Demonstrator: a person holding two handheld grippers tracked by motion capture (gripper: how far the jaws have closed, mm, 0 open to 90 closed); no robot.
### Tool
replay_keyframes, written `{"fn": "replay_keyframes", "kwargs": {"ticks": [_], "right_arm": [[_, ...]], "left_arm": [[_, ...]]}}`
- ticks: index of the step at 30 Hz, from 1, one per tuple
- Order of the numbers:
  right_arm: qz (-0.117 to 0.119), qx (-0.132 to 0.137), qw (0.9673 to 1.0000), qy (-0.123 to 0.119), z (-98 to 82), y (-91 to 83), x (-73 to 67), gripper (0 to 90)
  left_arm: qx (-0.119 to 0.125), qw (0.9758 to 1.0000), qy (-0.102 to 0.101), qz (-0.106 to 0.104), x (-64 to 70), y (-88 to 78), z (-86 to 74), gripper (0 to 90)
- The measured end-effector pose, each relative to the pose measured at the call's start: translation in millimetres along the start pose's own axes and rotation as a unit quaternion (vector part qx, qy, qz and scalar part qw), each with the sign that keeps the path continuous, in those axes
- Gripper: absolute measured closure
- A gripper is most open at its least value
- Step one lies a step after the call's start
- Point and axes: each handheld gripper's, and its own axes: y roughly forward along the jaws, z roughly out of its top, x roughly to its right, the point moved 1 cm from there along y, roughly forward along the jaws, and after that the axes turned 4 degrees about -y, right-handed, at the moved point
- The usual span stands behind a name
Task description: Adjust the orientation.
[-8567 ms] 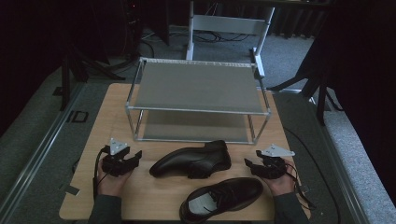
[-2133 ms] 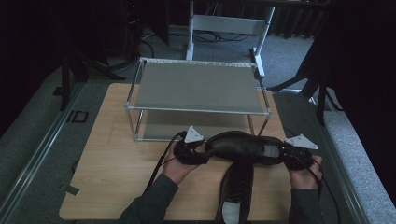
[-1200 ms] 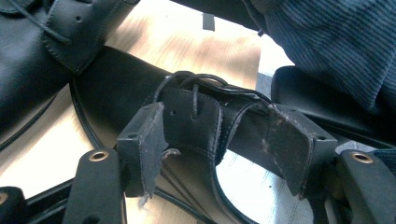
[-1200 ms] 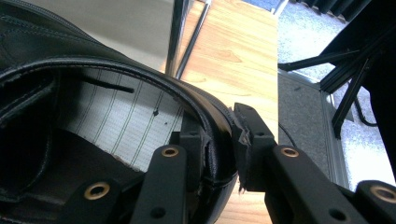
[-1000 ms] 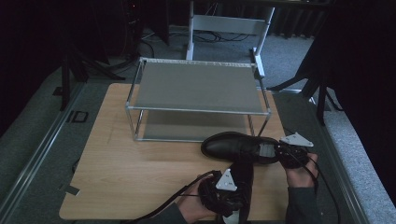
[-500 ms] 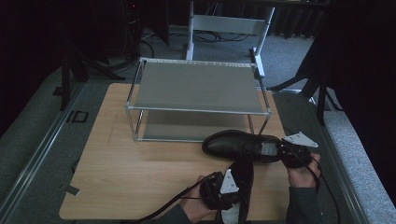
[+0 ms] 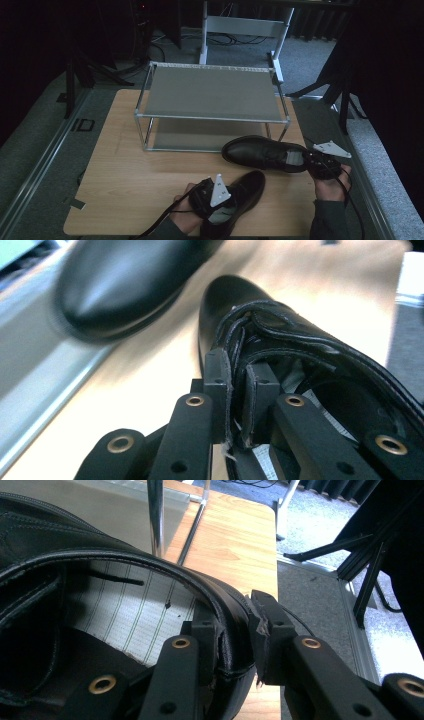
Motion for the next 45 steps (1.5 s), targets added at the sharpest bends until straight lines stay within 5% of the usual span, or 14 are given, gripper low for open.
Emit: {"fn": "replay_keyframes", "kwargs": {"ticks": [3, 5, 6, 7, 11, 13, 16, 24, 35, 42, 45], "right_arm": [[0.006, 0.0, 1.0, 0.005, -0.5, 0.5, 2.0, 74.7], [0.007, -0.002, 0.9999, 0.011, -0.7, 0.9, 2.9, 74.7], [0.007, -0.002, 0.9998, 0.019, -0.9, 1.3, 4.3, 74.6], [0.005, -0.003, 0.9999, 0.016, -0.8, 1.3, 4.1, 74.6], [0.0, -0.009, 0.9999, 0.005, -0.2, 1.4, 0.6, 74.4], [-0.001, -0.015, 0.9999, 0.003, -0.5, 3.2, -1.0, 74.3], [-0.001, -0.019, 0.9998, 0.001, -1.6, 5.5, -2.8, 74.3], [0.001, -0.057, 0.9982, 0.016, -9.9, 12.9, 1.1, 74.5], [0.043, -0.097, 0.9935, 0.042, -28.7, 29.7, 10.4, 74.7], [0.046, -0.079, 0.9952, 0.036, -22.9, 27.3, 13.4, 66.4], [0.052, -0.071, 0.9954, 0.037, -17.6, 25.9, 15.6, 65.4]], "left_arm": [[-0.004, 0.9989, -0.022, 0.042, -11.4, -11.1, -10.5, 83.6], [-0.004, 0.9989, -0.022, 0.042, -11.4, -11.1, -10.5, 83.5], [-0.01, 0.9949, -0.035, 0.093, -19.0, -22.9, -20.1, 83.4], [-0.013, 0.9933, -0.037, 0.109, -20.0, -24.8, -22.2, 83.4], [-0.032, 0.9907, -0.043, 0.125, -22.0, -22.8, -28.6, 82.2], [-0.028, 0.9928, -0.043, 0.109, -19.3, -20.1, -30.3, 79.5], [-0.031, 0.9928, -0.033, 0.111, -14.8, -18.7, -30.1, 75.1], [-0.018, 0.9948, -0.069, 0.073, -16.5, -21.9, -34.4, 64.4], [-0.006, 0.9956, -0.074, 0.057, -23.5, -34.9, -38.8, 51.9], [0.02, 0.9912, -0.112, 0.068, -39.7, -57.2, -52.0, 49.9], [0.01, 0.9884, -0.135, 0.068, -48.1, -57.5, -62.4, 51.3]]}}
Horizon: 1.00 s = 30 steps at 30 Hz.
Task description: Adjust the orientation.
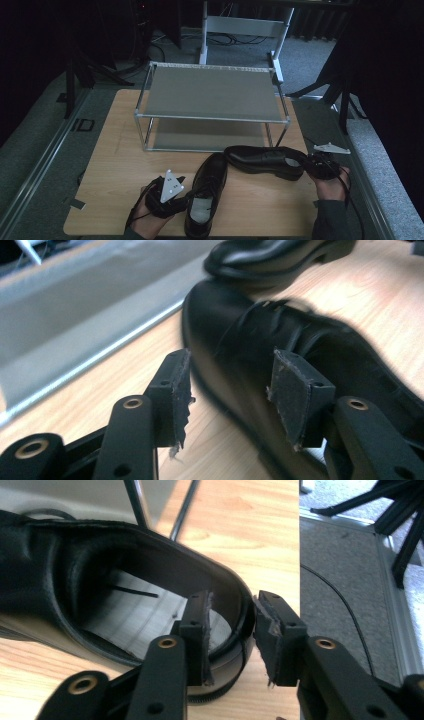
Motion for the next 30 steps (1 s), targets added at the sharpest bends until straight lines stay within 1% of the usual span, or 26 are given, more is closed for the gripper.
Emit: {"fn": "replay_keyframes", "kwargs": {"ticks": [1, 3, 6, 7, 10, 12, 14, 15, 17, 19, 20, 23, 24, 25, 26, 27, 29, 30], "right_arm": [[0.0, 0.0, 1.0, -0.002, 1.4, 0.0, -0.4, 64.6], [-0.002, -0.003, 0.9999, -0.01, 3.0, 1.3, -1.5, 62.1], [-0.001, -0.006, 0.9999, -0.01, 3.5, 5.0, -1.2, 59.2], [-0.002, -0.008, 0.9999, -0.01, 3.8, 6.8, -0.3, 58.3], [-0.015, -0.01, 0.9998, -0.013, 6.1, 10.7, 2.4, 57.9], [-0.013, -0.02, 0.9996, -0.014, 8.0, 15.8, 4.2, 58.2], [-0.005, -0.037, 0.9991, -0.021, 8.1, 22.9, 5.1, 72.6], [-0.008, -0.043, 0.9987, -0.027, 7.9, 23.9, 3.8, 74.9], [-0.019, -0.053, 0.9978, -0.035, 8.4, 20.3, 0.5, 76.4], [-0.027, -0.057, 0.9971, -0.043, 6.8, 15.4, -2.9, 76.6], [-0.027, -0.058, 0.9968, -0.048, 4.7, 11.8, -4.2, 76.5], [-0.022, -0.06, 0.9969, -0.045, -1.6, 3.3, -5.7, 75.8], [-0.02, -0.062, 0.9968, -0.045, -4.0, 0.4, -6.4, 75.5], [-0.02, -0.062, 0.9968, -0.045, -4.0, 0.4, -6.4, 75.5], [-0.018, -0.06, 0.9969, -0.047, -6.4, -3.6, -6.9, 75.5], [-0.003, -0.054, 0.9974, -0.047, -8.2, -12.0, -9.5, 73.0], [-0.008, -0.06, 0.9963, -0.061, -8.8, -17.2, -15.2, 72.7], [-0.013, -0.067, 0.9952, -0.07, -9.5, -19.1, -18.3, 72.7]], "left_arm": [[-0.006, 1.0, -0.007, 0.0, -2.7, 2.2, -3.9, 51.9], [-0.022, 0.9997, -0.01, 0.001, -6.0, 7.4, -12.4, 52.7], [-0.044, 0.9989, -0.017, -0.007, -7.9, 15.2, -24.8, 54.0], [-0.051, 0.9985, -0.02, -0.01, -8.1, 17.1, -28.4, 54.1], [-0.064, 0.9974, -0.025, -0.023, -7.0, 21.0, -36.4, 54.5], [-0.068, 0.9968, -0.026, -0.034, -5.2, 23.2, -39.5, 54.6], [-0.068, 0.9967, -0.029, -0.033, -3.5, 24.9, -40.7, 56.1], [-0.068, 0.9966, -0.032, -0.034, -3.5, 25.2, -41.1, 56.3], [-0.066, 0.996, -0.042, -0.041, -4.4, 25.7, -42.0, 57.5], [-0.066, 0.9951, -0.052, -0.052, -4.8, 26.2, -42.9, 59.0], [-0.068, 0.9948, -0.052, -0.055, -4.6, 26.3, -43.2, 60.8], [-0.069, 0.9941, -0.057, -0.063, -2.7, 26.9, -44.3, 64.0], [-0.07, 0.9934, -0.06, -0.069, -2.6, 27.2, -44.5, 64.6], [-0.07, 0.9934, -0.06, -0.069, -2.6, 27.2, -44.5, 65.2], [-0.07, 0.9934, -0.06, -0.069, -2.6, 27.2, -44.5, 65.2], [-0.071, 0.992, -0.063, -0.084, -0.2, 28.3, -45.0, 66.0], [-0.069, 0.9915, -0.06, -0.093, 3.9, 29.8, -45.4, 66.2], [-0.068, 0.9909, -0.062, -0.098, 6.2, 31.0, -45.4, 66.3]]}}
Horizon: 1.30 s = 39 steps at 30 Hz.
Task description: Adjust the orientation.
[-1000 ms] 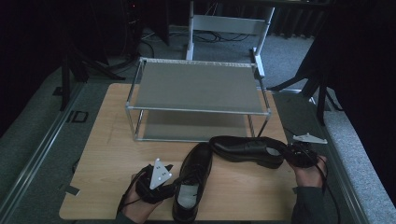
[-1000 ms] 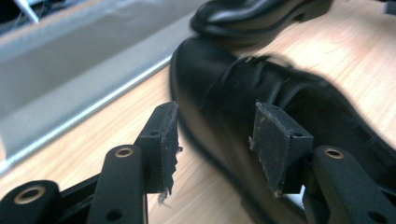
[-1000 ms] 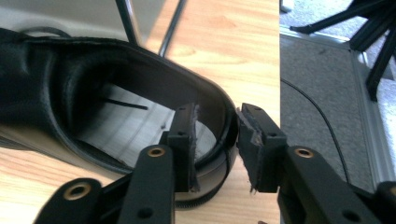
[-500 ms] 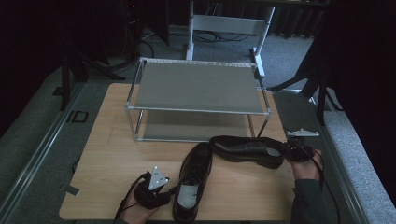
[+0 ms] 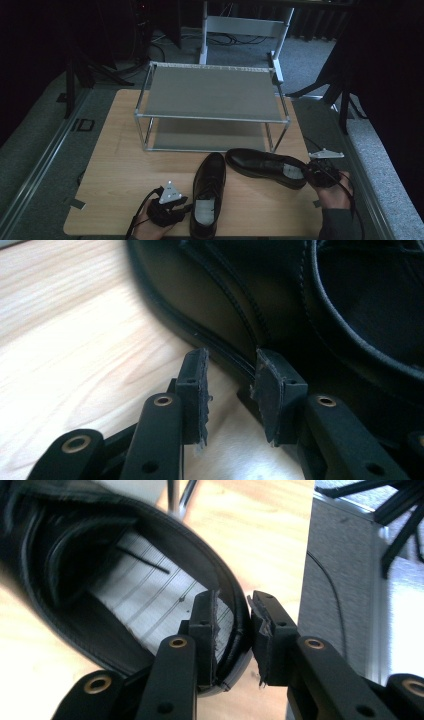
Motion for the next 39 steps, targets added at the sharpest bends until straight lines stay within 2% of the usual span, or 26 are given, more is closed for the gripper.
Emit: {"fn": "replay_keyframes", "kwargs": {"ticks": [1, 2, 6, 8, 11, 14, 15, 17, 18, 19, 21, 23, 25, 27, 29, 31, 33, 36, 39], "right_arm": [[0.0, 0.0, 1.0, 0.0, 0.0, 0.0, 0.0, 72.7], [-0.003, -0.005, 1.0, -0.007, -1.1, -1.7, -3.1, 72.4], [0.031, -0.005, 0.9995, -0.01, -9.9, -11.9, -6.0, 69.8], [0.038, -0.003, 0.9992, -0.011, -11.8, -14.8, -7.1, 69.7], [0.051, -0.004, 0.9986, -0.011, -11.3, -17.4, -8.1, 70.7], [0.075, 0.003, 0.9972, -0.002, -11.2, -20.2, -11.2, 77.1], [0.088, 0.007, 0.9961, 0.002, -11.0, -20.8, -12.1, 79.2], [0.145, 0.024, 0.989, 0.016, -10.2, -19.7, -13.0, 79.4], [0.164, 0.029, 0.9859, 0.021, -9.3, -17.1, -14.9, 77.0], [0.166, 0.029, 0.9855, 0.02, -8.1, -13.8, -17.3, 73.3], [0.143, 0.023, 0.9894, 0.009, -5.5, -8.2, -21.3, 70.5], [0.139, 0.027, 0.9898, 0.005, -3.8, -6.3, -21.4, 66.9], [0.128, 0.036, 0.9911, -0.015, -2.4, -5.4, -21.3, 63.9], [0.128, 0.033, 0.9907, -0.032, -1.4, -0.4, -20.5, 63.4], [0.126, 0.026, 0.991, -0.038, -0.6, 7.4, -21.4, 64.0], [0.145, 0.019, 0.9885, -0.039, -0.8, 13.6, -23.3, 63.7], [0.156, 0.029, 0.9867, -0.036, -1.9, 13.2, -24.1, 65.7], [0.158, 0.034, 0.9865, -0.029, -2.0, 11.5, -20.1, 76.7], [0.169, 0.04, 0.9845, -0.022, 0.2, 11.6, -19.3, 80.9]], "left_arm": [[0.0, 1.0, 0.0, 0.0, 0.0, 0.0, 0.0, 66.4], [-0.002, 0.9999, 0.001, -0.01, 1.7, 2.3, 0.4, 66.4], [-0.006, 0.9995, 0.004, -0.032, 7.6, 12.2, 2.9, 65.4], [-0.012, 0.9994, 0.01, -0.031, 11.2, 18.8, 5.4, 65.2], [-0.013, 0.9988, 0.014, -0.046, 15.4, 26.7, 9.7, 63.6], [-0.016, 0.998, 0.027, -0.055, 21.1, 34.3, 15.3, 63.1], [-0.016, 0.9977, 0.032, -0.058, 23.2, 37.1, 17.4, 62.9], [-0.018, 0.9973, 0.039, -0.059, 27.5, 41.8, 21.0, 62.9], [-0.02, 0.9971, 0.045, -0.057, 28.9, 43.0, 22.3, 62.8], [-0.021, 0.997, 0.05, -0.056, 29.6, 43.4, 22.8, 62.7], [-0.021, 0.9968, 0.055, -0.055, 28.2, 42.4, 21.7, 62.2], [-0.022, 0.9974, 0.057, -0.039, 24.6, 41.5, 20.1, 58.2], [-0.018, 0.9983, 0.045, -0.034, 18.0, 41.0, 19.6, 57.2], [-0.013, 0.9988, 0.037, -0.029, 11.7, 43.2, 20.8, 56.7], [-0.012, 0.9985, 0.034, -0.042, 7.8, 46.5, 22.7, 55.5], [-0.012, 0.9981, 0.035, -0.049, 5.7, 47.9, 24.4, 55.4], [-0.013, 0.998, 0.035, -0.052, 4.7, 49.1, 25.8, 55.4], [-0.011, 0.9973, 0.031, -0.066, 3.6, 54.3, 28.6, 55.6], [-0.01, 0.9967, 0.035, -0.073, 7.9, 62.4, 34.1, 55.8]]}}
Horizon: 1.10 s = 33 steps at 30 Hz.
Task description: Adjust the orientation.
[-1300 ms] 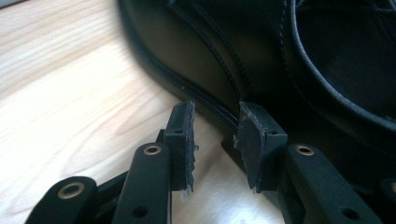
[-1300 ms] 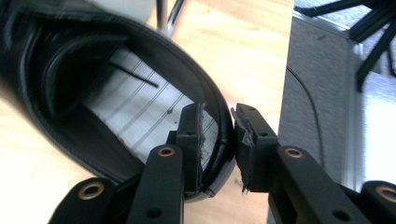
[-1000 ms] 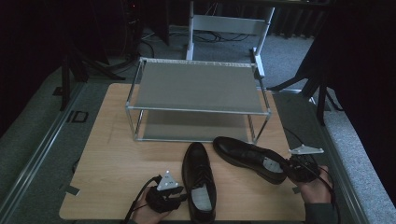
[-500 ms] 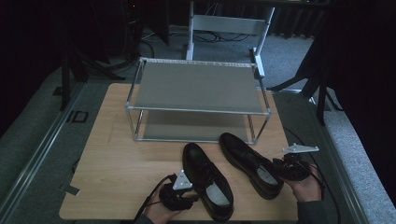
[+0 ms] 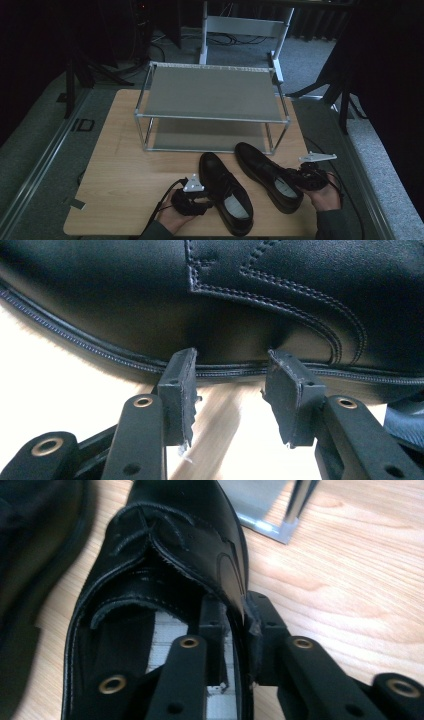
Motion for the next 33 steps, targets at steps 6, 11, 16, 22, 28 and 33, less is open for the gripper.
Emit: {"fn": "replay_keyframes", "kwargs": {"ticks": [6, 11, 16, 22, 28, 33], "right_arm": [[0.007, 0.015, 0.9998, 0.009, 1.7, 2.5, -0.5, 83.0], [0.028, 0.03, 0.9987, 0.031, 2.6, 7.8, 3.9, 83.0], [0.032, 0.035, 0.998, 0.041, 5.7, 11.1, 3.3, 82.9], [0.032, 0.039, 0.9976, 0.047, 6.5, 12.8, 4.7, 82.7], [0.017, 0.053, 0.9972, 0.049, 11.2, 17.3, 3.4, 81.3], [-0.007, 0.039, 0.999, 0.02, 14.5, 14.0, -2.2, 72.2]], "left_arm": [[-0.001, 0.9999, 0.007, -0.008, 6.1, 13.7, 9.9, 56.1], [-0.002, 0.9998, 0.011, -0.015, 11.6, 23.5, 16.3, 56.2], [-0.004, 0.9997, 0.015, -0.018, 17.9, 28.9, 19.4, 56.2], [-0.006, 0.9987, 0.026, -0.043, 28.3, 39.5, 23.4, 59.1], [-0.01, 0.9982, 0.035, -0.047, 32.1, 43.5, 26.3, 60.5], [-0.008, 0.9983, 0.042, -0.039, 30.8, 38.6, 23.5, 57.6]]}}
